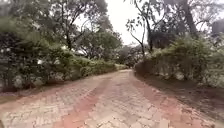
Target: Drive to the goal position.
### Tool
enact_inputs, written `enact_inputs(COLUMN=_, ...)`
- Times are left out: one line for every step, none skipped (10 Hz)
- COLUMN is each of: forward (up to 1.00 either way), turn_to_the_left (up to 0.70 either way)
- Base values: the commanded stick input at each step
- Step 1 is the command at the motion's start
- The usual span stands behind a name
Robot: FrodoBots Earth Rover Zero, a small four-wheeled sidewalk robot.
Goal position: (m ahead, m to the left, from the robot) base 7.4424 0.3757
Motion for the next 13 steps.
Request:
enact_inputs(forward=0.7, turn_to_the_left=0.0)
enact_inputs(forward=0.7, turn_to_the_left=0.0)
enact_inputs(forward=0.7, turn_to_the_left=0.0)
enact_inputs(forward=0.7, turn_to_the_left=0.0)
enact_inputs(forward=0.7, turn_to_the_left=0.0)
enact_inputs(forward=0.7, turn_to_the_left=0.0)
enact_inputs(forward=0.7, turn_to_the_left=0.0)
enact_inputs(forward=0.7, turn_to_the_left=0.0)
enact_inputs(forward=0.7, turn_to_the_left=0.0)
enact_inputs(forward=0.7, turn_to_the_left=0.0)
enact_inputs(forward=0.7, turn_to_the_left=0.0)
enact_inputs(forward=0.7, turn_to_the_left=-0.35)
enact_inputs(forward=0.7, turn_to_the_left=-0.35)
